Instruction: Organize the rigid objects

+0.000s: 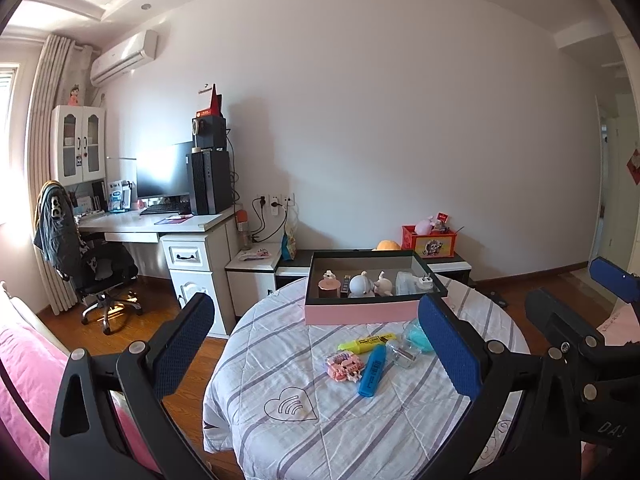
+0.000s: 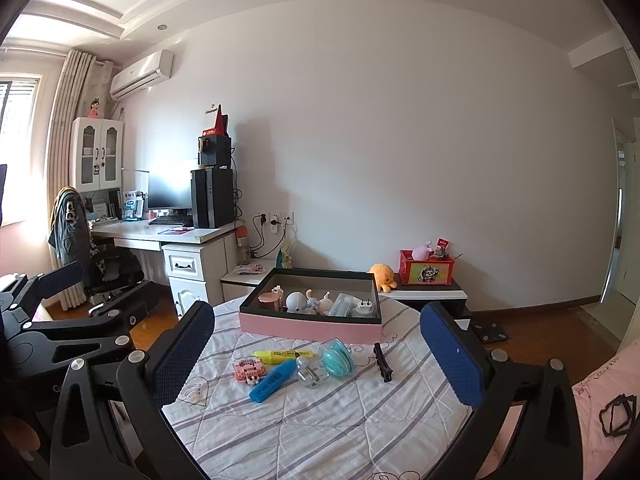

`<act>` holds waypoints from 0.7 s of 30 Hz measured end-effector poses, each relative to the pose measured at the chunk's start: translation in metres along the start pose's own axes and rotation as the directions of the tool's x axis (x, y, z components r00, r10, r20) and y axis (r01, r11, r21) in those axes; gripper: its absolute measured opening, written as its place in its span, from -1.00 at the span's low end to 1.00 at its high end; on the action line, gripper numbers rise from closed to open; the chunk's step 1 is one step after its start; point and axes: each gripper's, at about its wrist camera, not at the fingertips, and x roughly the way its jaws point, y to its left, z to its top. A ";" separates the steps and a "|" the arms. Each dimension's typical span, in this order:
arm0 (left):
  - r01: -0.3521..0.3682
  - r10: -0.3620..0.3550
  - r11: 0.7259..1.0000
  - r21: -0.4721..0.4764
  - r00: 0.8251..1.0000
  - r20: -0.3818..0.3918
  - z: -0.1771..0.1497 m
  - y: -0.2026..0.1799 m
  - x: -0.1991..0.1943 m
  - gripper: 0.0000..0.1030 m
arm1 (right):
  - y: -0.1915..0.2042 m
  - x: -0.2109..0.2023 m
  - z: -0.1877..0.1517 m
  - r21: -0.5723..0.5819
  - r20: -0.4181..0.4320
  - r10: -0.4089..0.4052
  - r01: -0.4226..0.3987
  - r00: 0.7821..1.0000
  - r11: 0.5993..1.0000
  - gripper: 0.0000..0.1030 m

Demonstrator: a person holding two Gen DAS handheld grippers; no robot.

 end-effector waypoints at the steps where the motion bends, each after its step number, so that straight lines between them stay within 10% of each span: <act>1: 0.001 -0.001 1.000 0.000 1.000 -0.001 0.000 0.000 0.000 1.00 | -0.001 0.001 0.000 0.001 -0.003 -0.002 0.002 1.000 1.000 1.00; 21: 0.018 -0.018 1.000 0.003 0.999 -0.038 -0.009 -0.008 0.016 1.00 | -0.006 0.002 -0.005 0.010 -0.023 -0.044 0.044 0.999 0.999 1.00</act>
